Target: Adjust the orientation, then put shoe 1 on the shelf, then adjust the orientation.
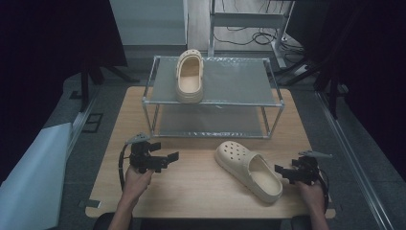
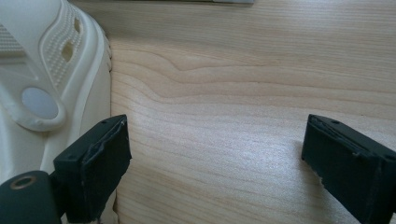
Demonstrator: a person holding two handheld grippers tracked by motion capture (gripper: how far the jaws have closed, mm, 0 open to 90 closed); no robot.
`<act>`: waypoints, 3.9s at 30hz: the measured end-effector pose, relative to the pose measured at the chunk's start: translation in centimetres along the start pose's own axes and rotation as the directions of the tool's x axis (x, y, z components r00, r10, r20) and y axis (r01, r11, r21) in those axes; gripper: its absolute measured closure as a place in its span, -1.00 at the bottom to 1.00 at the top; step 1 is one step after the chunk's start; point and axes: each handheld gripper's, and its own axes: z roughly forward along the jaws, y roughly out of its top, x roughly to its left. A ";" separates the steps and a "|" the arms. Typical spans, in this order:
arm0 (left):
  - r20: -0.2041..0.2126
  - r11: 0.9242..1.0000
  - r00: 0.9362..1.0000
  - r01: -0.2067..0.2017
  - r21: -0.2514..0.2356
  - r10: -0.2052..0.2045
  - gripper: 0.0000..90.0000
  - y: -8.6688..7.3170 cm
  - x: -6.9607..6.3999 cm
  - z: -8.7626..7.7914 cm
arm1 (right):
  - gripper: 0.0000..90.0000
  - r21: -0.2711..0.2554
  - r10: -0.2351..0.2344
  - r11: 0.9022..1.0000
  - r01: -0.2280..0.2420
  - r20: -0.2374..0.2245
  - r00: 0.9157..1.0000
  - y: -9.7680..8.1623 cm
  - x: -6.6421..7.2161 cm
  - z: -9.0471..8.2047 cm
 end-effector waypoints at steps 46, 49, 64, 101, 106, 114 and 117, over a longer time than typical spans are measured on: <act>-0.317 0.962 0.921 -0.159 0.223 0.226 -1.00 -5.3 0.6 2.4 | -0.92 0.013 -0.099 0.995 0.099 -0.004 0.995 0.6 2.0 -4.9; -0.317 0.960 0.920 -0.161 0.228 0.230 -1.00 -5.3 0.6 2.5 | -0.92 0.013 -0.111 0.994 0.111 -0.017 0.994 0.7 2.6 -5.0; -0.309 0.959 0.923 -0.161 0.234 0.230 -1.00 -5.3 0.4 2.7 | -0.60 0.078 -0.243 0.965 0.249 -0.083 0.966 2.8 6.7 -1.6; -0.319 0.953 0.918 -0.155 0.260 0.237 -1.00 -5.4 0.5 3.1 | 0.72 0.186 -0.061 0.979 0.085 -0.133 0.989 5.6 6.8 2.5; -0.322 0.956 0.918 -0.150 0.253 0.230 -1.00 -5.3 0.6 3.0 | 0.72 0.178 0.033 0.984 0.001 -0.187 0.982 5.7 6.3 2.1; -0.323 0.954 0.918 -0.149 0.258 0.231 -1.00 -5.3 0.5 3.1 | 0.72 0.183 0.121 0.980 -0.075 -0.261 0.958 6.0 6.5 1.6; -0.324 0.955 0.918 -0.148 0.255 0.229 -1.00 -5.3 0.6 3.0 | 0.72 0.187 0.154 0.977 -0.102 -0.288 0.945 6.3 6.6 1.2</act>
